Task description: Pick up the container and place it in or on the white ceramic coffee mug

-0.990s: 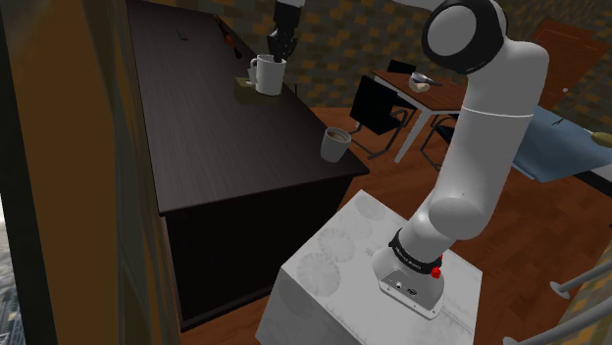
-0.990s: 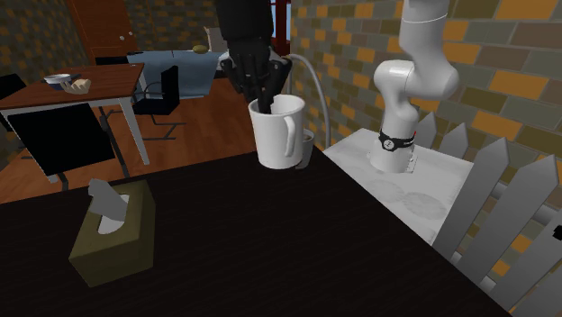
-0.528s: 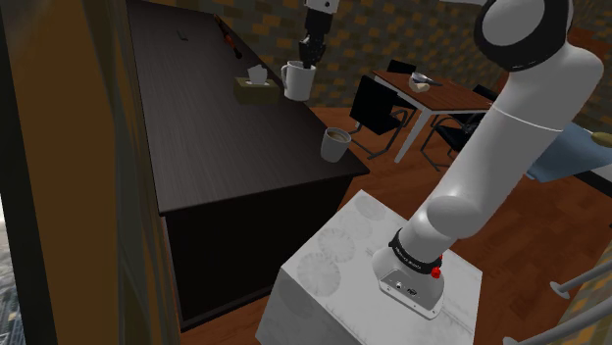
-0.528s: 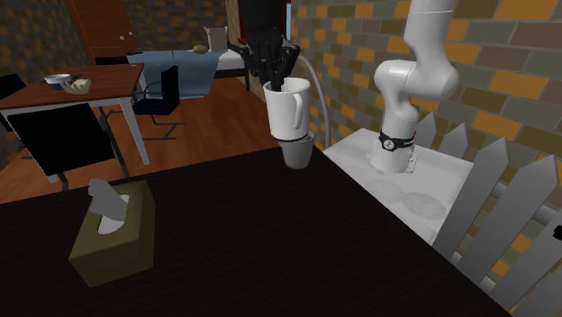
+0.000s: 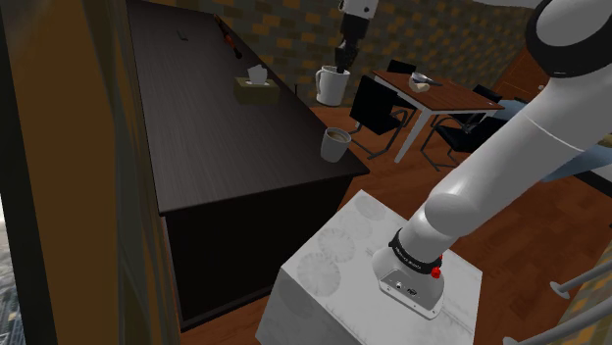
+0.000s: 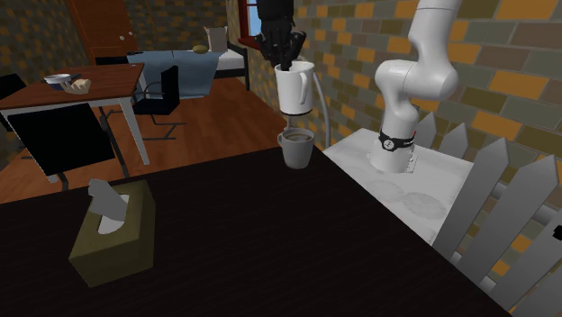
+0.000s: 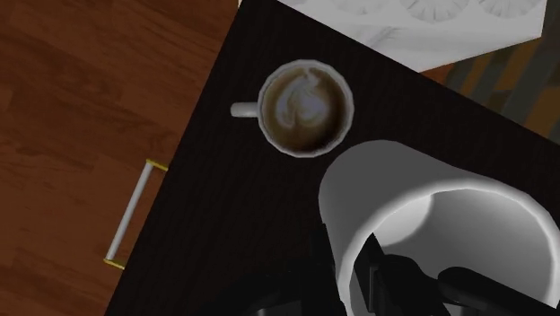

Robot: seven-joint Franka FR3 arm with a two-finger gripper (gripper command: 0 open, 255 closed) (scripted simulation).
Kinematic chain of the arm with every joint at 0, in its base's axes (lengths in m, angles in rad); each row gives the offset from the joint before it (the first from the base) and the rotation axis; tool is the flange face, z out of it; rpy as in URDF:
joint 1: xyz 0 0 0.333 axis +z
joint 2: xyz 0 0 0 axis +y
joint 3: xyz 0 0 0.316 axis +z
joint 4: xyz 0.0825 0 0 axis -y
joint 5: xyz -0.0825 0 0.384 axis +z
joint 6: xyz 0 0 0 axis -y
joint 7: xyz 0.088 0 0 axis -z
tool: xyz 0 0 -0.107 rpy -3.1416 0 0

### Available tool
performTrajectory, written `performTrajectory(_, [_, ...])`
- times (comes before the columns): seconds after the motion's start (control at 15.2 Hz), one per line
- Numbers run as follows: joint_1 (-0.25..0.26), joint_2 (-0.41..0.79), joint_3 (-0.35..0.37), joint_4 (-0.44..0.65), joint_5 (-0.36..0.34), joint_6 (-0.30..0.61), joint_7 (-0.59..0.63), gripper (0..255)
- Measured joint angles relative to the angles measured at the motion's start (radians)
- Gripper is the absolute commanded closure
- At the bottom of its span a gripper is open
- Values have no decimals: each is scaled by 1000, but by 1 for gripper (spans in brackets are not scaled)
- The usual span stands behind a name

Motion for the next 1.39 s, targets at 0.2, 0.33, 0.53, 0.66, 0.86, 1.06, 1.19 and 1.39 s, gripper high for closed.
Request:
performTrajectory(0.2, [-27, -69, -30, -66, -24, -3, -50, 255])
performTrajectory(0.33, [-43, -103, -49, -97, -39, -5, -80, 255])
performTrajectory(0.53, [-49, -132, -54, -152, -48, 22, -88, 255])
performTrajectory(0.66, [-50, -127, -56, -175, -48, 49, -91, 255])
performTrajectory(0.86, [-51, -127, -59, -216, -49, 90, -93, 255])
performTrajectory(1.06, [-51, -122, -60, -249, -49, 128, -93, 255])
performTrajectory(1.19, [-51, -120, -60, -272, -49, 153, -93, 255])
performTrajectory(1.39, [-52, -111, -63, -308, -48, 197, -96, 255])
